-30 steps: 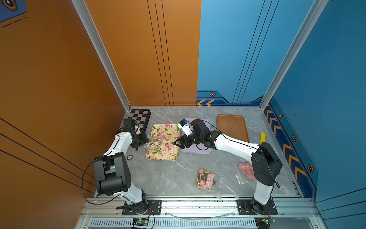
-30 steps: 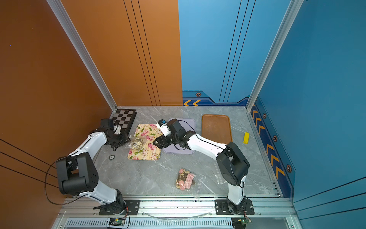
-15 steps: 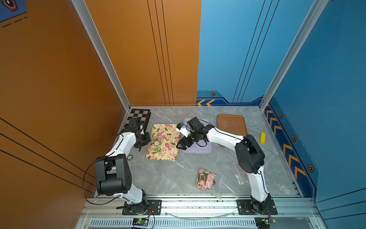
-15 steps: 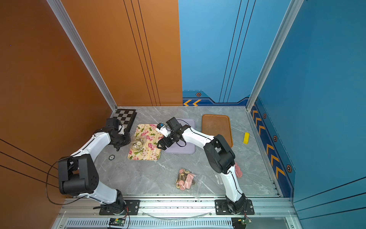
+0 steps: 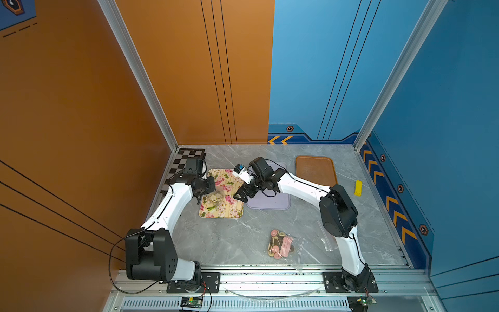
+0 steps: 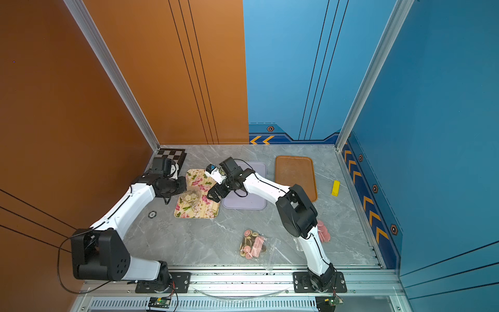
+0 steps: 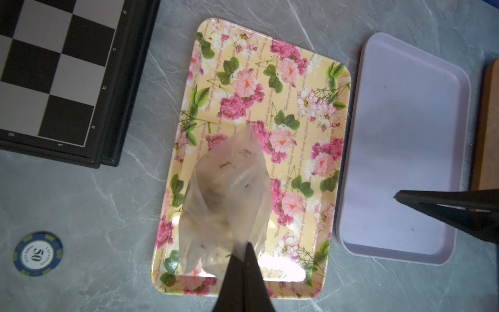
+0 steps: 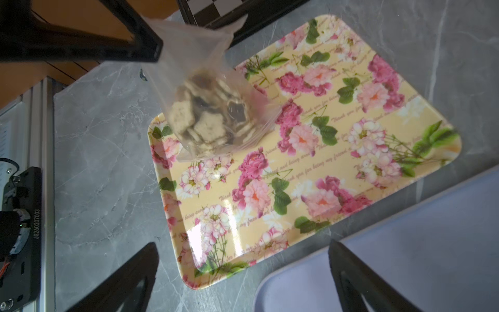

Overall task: Pour cookies out of the ziploc bag
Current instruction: 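Pour the cookies out of the ziploc bag onto the tray.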

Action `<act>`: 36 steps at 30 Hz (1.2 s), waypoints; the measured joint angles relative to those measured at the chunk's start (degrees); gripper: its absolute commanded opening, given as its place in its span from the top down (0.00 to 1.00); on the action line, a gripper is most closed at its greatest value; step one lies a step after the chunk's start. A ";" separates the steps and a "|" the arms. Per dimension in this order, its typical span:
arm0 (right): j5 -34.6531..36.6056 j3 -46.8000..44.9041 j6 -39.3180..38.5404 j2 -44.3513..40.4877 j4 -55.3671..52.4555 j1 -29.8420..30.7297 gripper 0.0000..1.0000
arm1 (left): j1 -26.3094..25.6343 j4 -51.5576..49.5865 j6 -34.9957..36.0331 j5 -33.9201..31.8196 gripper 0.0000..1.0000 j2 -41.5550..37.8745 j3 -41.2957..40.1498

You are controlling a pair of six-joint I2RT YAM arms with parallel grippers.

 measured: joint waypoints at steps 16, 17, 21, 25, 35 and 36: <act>1.01 11.04 0.24 7.54 -0.55 1.14 0.00 | -8.33 8.26 0.94 -5.62 1.00 0.13 -1.29; 0.59 11.91 0.28 8.39 -0.72 0.85 0.00 | -8.24 8.87 0.92 -5.62 1.00 0.17 -1.57; -0.94 16.00 0.48 12.17 -1.11 0.11 0.00 | -8.15 11.10 0.87 -5.62 1.00 0.44 -1.75; -1.79 19.65 0.68 15.52 -1.31 0.02 0.03 | -8.15 12.72 0.85 -5.53 1.00 0.44 -1.77; -2.91 29.49 3.37 21.31 -1.73 1.42 0.16 | -7.78 14.45 -0.02 -4.90 1.00 0.31 -2.97; -3.19 30.03 3.74 21.53 -1.68 1.42 0.22 | -7.76 14.64 -0.22 -4.87 1.00 0.17 -3.32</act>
